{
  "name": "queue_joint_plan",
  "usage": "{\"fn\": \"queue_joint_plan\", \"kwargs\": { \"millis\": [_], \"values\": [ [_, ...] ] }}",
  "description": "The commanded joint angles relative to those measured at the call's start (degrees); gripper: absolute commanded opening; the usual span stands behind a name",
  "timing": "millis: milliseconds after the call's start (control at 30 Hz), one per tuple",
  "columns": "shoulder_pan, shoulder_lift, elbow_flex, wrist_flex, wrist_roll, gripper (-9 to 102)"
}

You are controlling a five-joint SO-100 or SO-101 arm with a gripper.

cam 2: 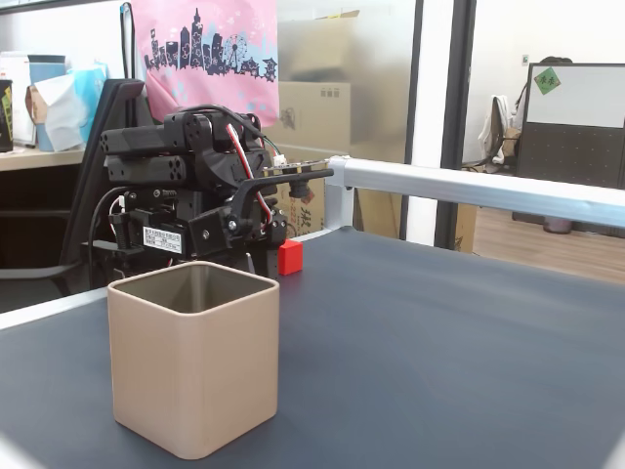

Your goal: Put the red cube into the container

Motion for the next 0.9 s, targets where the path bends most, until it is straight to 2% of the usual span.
{"fn": "queue_joint_plan", "kwargs": {
  "millis": [0,633,867],
  "values": [
    [-0.79,4.57,0.88,0.62,0.35,0],
    [-0.62,4.57,0.88,0.09,2.46,0],
    [-0.53,4.39,0.88,-11.78,5.8,0]
  ]
}}
